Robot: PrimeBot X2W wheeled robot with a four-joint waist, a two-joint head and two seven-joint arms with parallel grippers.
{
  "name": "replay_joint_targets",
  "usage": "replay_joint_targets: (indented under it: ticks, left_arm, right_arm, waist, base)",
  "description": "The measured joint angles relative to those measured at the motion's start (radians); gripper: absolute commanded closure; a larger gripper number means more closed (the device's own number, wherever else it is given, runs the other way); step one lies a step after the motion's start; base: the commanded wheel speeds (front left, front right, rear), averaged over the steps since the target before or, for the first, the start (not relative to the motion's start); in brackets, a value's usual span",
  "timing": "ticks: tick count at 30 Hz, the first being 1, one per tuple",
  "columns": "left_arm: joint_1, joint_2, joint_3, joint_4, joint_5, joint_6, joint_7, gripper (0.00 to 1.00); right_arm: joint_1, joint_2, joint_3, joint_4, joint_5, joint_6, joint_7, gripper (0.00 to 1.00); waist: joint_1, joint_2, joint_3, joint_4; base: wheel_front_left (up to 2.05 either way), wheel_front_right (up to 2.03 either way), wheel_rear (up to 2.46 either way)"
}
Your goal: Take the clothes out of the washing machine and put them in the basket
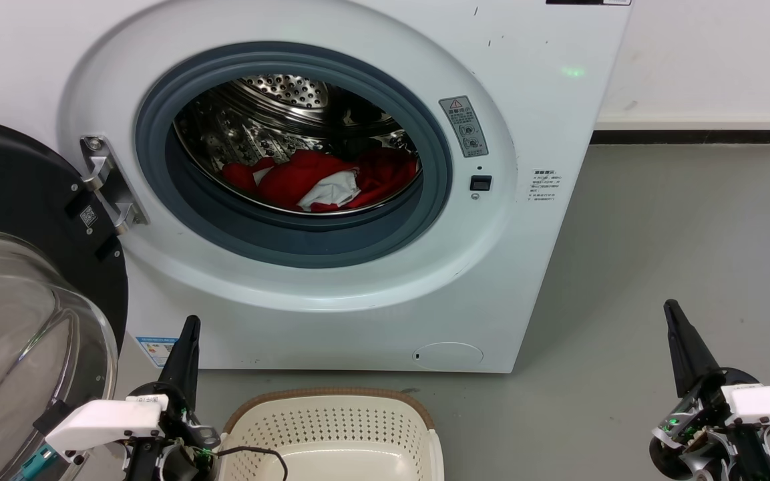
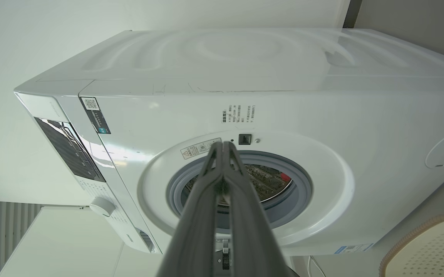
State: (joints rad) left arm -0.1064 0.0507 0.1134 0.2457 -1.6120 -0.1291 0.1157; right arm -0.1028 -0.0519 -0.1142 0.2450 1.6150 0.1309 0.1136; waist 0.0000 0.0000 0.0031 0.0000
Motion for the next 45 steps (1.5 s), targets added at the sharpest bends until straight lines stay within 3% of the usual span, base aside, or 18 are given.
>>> replay_joint_targets:
  ticks: [14, 15, 25, 32, 45]
  left_arm:
    - [0.0, 0.0, 0.0, 0.0, 0.0, 0.0, 0.0, 1.0]
    - [0.0, 0.0, 0.0, 0.0, 0.0, 0.0, 0.0, 0.0]
    - [0.023, -0.003, -0.031, 0.031, 0.012, 0.002, -0.03, 0.0]
    - [0.005, -0.003, -0.05, -0.003, 0.097, 0.002, -0.063, 0.0]
    - [-0.022, -0.002, -0.077, -0.042, 0.398, 0.002, -0.119, 0.0]
  right_arm:
    - [0.0, 0.0, 0.0, 0.0, 0.0, 0.0, 0.0, 1.0]
    - [0.0, 0.0, 0.0, 0.0, 0.0, 0.0, 0.0, 0.0]
    - [0.032, 0.002, 0.007, 0.01, -0.008, 0.0, -0.029, 0.0]
    - [0.032, 0.002, 0.013, -0.027, -0.067, 0.0, -0.063, 0.0]
    - [0.041, 0.004, 0.054, -0.092, -0.423, 0.0, -0.117, 0.0]
  waist:
    - [0.0, 0.0, 0.0, 0.0]
    - [0.0, 0.0, 0.0, 0.0]
    - [0.0, 0.0, 0.001, -0.001]
    - [0.0, 0.0, 0.001, -0.001]
    - [0.0, 0.0, 0.001, -0.001]
  base:
    - [0.0, 0.0, 0.0]
    - [0.0, 0.0, 0.0]
    - [0.0, 0.0, 0.0]
    - [0.0, 0.0, 0.0]
    - [0.0, 0.0, 0.0]
